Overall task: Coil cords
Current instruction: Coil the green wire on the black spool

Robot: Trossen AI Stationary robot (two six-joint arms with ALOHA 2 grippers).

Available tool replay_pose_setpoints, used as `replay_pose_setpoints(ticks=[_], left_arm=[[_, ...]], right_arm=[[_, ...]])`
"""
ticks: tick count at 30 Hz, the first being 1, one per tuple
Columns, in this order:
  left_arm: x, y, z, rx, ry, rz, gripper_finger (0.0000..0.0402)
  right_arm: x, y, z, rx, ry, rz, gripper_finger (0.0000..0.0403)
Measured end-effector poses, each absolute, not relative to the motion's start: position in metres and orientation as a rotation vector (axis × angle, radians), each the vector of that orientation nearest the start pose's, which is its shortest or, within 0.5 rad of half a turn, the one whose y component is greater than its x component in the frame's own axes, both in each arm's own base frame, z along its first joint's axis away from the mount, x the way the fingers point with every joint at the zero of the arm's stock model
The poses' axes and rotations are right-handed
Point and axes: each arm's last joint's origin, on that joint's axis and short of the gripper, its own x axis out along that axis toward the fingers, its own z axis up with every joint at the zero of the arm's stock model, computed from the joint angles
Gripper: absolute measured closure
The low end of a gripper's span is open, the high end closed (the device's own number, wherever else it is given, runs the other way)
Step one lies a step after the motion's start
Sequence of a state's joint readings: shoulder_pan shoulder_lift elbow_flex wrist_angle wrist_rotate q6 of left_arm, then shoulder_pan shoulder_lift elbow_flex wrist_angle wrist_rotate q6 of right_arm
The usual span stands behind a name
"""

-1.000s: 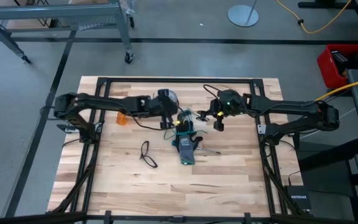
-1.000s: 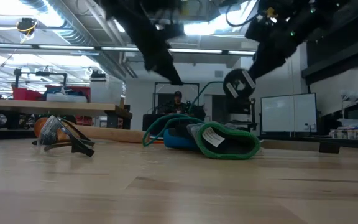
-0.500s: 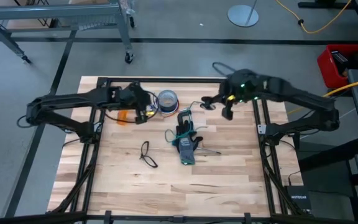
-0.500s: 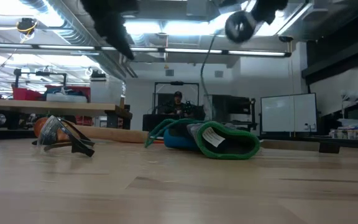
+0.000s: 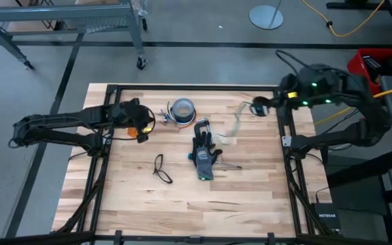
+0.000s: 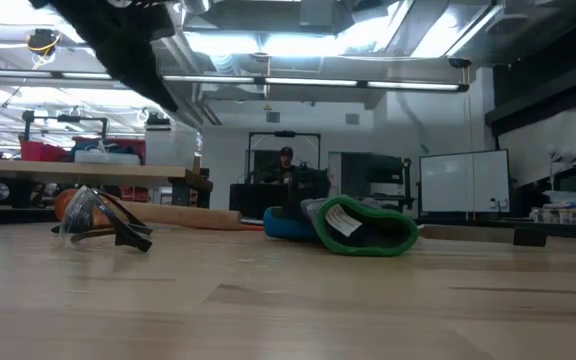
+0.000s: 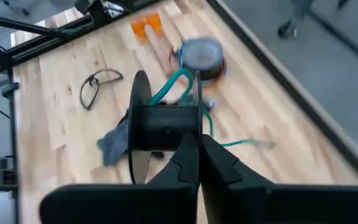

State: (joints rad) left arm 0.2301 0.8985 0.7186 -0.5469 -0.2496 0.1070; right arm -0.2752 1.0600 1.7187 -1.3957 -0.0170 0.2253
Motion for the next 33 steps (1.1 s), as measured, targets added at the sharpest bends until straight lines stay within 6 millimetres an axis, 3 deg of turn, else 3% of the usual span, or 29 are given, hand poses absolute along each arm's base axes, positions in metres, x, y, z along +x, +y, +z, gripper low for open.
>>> replay_pose_setpoints(ticks=[9,15,21,29,33], left_arm=[[0.174,0.047,0.25,0.071,0.665,0.409,0.04],[0.178,0.045,0.254,0.053,0.612,0.31,0.04],[0.178,0.044,0.254,0.037,0.601,0.288,0.04],[0.183,0.04,0.256,-0.017,0.511,0.113,0.04],[0.185,0.037,0.24,-0.009,0.423,0.034,0.04]], right_arm=[[0.052,-0.014,0.466,0.471,0.629,-0.388,0.0402],[0.02,-0.006,0.442,0.496,0.554,-0.411,0.0402],[0.016,-0.002,0.395,0.531,0.442,-0.314,0.0402],[0.028,-0.001,0.333,0.545,0.294,-0.13,0.0402],[0.038,-0.004,0.305,0.538,0.263,-0.097,0.0402]])
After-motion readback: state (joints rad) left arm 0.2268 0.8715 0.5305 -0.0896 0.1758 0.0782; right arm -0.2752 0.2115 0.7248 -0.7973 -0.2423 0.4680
